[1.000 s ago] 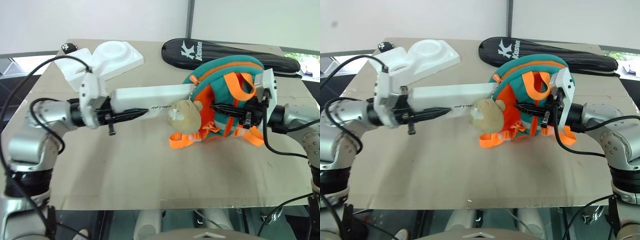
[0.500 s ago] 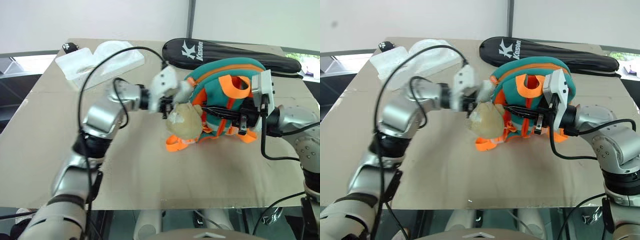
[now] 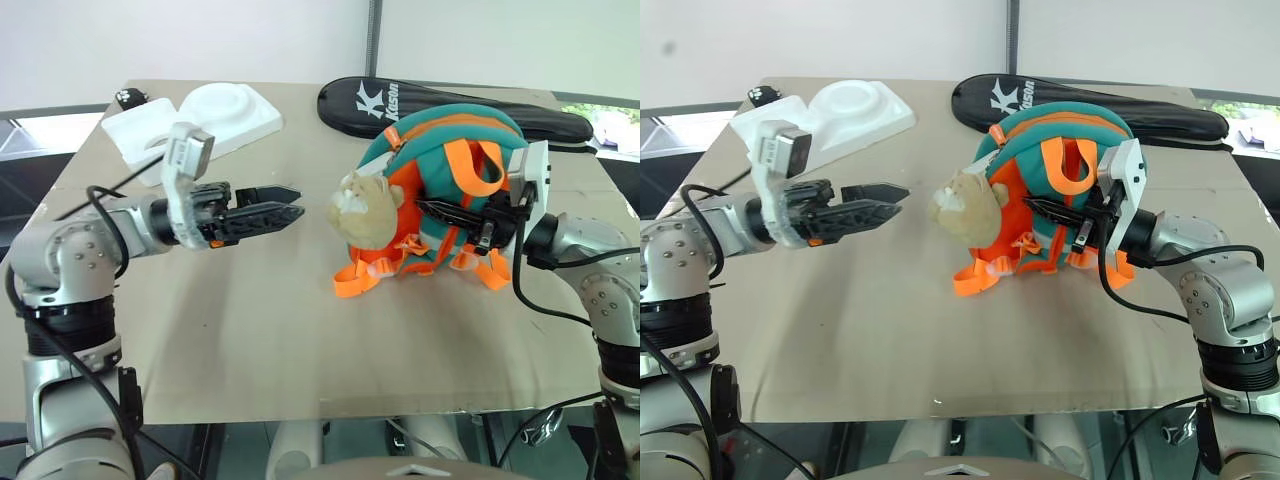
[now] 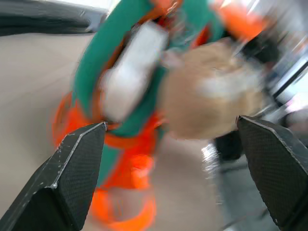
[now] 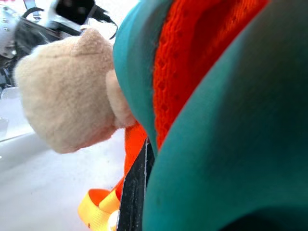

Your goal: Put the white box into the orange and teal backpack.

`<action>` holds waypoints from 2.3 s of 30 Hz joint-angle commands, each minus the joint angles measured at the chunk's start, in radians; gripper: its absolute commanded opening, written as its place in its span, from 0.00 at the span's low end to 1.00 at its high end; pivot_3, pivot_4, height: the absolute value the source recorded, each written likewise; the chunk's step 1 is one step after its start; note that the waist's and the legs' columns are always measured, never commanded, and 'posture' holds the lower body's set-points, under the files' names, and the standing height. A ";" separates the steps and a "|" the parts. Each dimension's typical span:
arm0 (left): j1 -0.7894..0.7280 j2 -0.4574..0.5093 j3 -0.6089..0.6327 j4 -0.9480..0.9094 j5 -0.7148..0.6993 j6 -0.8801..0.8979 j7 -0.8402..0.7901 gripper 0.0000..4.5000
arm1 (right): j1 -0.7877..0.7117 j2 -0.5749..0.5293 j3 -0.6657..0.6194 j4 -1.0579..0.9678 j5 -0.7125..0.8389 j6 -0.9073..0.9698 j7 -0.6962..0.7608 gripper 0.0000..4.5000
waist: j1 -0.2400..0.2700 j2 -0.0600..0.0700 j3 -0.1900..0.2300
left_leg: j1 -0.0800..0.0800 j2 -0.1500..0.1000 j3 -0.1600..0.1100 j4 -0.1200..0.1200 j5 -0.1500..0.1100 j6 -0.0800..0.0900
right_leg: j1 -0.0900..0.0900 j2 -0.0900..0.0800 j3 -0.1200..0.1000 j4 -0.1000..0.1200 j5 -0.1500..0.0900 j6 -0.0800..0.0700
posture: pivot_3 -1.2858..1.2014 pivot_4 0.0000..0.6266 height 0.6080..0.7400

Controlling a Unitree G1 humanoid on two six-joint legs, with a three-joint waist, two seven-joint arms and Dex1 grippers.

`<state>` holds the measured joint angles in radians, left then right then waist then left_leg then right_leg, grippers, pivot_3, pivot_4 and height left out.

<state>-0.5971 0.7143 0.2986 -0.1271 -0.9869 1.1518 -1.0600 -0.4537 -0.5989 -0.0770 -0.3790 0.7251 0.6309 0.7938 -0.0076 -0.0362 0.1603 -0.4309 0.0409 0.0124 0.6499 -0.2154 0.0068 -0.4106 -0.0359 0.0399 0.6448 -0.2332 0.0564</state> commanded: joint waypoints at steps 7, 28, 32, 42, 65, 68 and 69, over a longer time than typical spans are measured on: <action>-0.003 -0.234 -0.006 -0.119 -0.209 0.082 0.344 0.99 | -0.048 -0.008 -0.023 -0.082 0.039 0.043 -0.039 0.00 | -0.003 0.000 0.000 | 0.001 0.000 -0.001 0.000 0.000 0.000 | 0.000 0.001 0.001 0.002 0.000 0.000 | 0.52 0.24 1.00; -0.353 -0.212 0.127 0.203 -0.506 0.026 0.522 0.07 | -0.082 0.097 -0.184 0.019 0.023 -0.025 -0.285 0.00 | -0.006 0.000 0.001 | -0.001 -0.001 0.000 -0.001 0.000 0.000 | -0.001 0.001 0.001 0.000 0.000 0.000 | 0.52 0.24 1.00; -0.253 -0.204 0.138 0.163 -0.527 0.030 0.559 0.07 | -0.059 0.110 -0.189 0.016 0.018 -0.040 -0.299 0.00 | -0.007 0.001 0.001 | -0.001 -0.001 0.000 -0.006 0.001 -0.002 | -0.003 0.001 0.002 0.000 0.000 0.000 | 0.52 0.24 1.00; 0.067 -0.075 0.200 0.114 -0.519 0.025 0.533 0.07 | -0.089 0.098 -0.220 0.169 -0.114 -0.077 -0.438 0.00 | -0.002 0.000 0.000 | 0.001 -0.001 0.001 -0.001 0.000 0.000 | 0.000 0.001 0.003 0.000 0.001 0.000 | 0.52 0.24 1.00; 0.283 -0.157 -0.092 0.141 0.128 -0.506 0.439 0.07 | -0.075 0.087 -0.112 -0.012 -0.077 0.045 -0.464 0.00 | 0.007 0.000 -0.001 | 0.001 -0.001 0.003 -0.002 0.000 0.000 | -0.001 0.000 0.004 -0.001 0.001 0.000 | 0.52 0.24 1.00; 0.321 -0.135 -0.115 0.050 0.200 -0.597 0.361 0.07 | 0.007 0.033 -0.029 -0.104 -0.112 0.027 -0.373 0.15 | 0.002 0.000 -0.001 | 0.002 0.000 0.002 -0.004 0.000 0.000 | -0.001 0.001 0.004 -0.001 0.001 0.000 | 0.52 0.24 1.00; 0.334 -0.128 -0.119 0.031 0.226 -0.626 0.337 0.07 | 0.028 0.023 -0.019 -0.118 -0.116 0.020 -0.356 0.21 | 0.000 0.000 -0.001 | 0.001 0.000 0.002 -0.005 0.000 0.000 | -0.002 0.001 0.004 -0.001 0.001 -0.001 | 0.52 0.24 1.00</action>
<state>-0.2716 0.5643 0.1740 -0.0415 -0.8080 0.5892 -0.6855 -0.4369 -0.5597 -0.0933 -0.4393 0.6209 0.6724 0.4038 -0.0080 -0.0364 0.1593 -0.4294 0.0410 0.0147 0.6447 -0.2153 0.0067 -0.4123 -0.0349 0.0436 0.6438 -0.2326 0.0559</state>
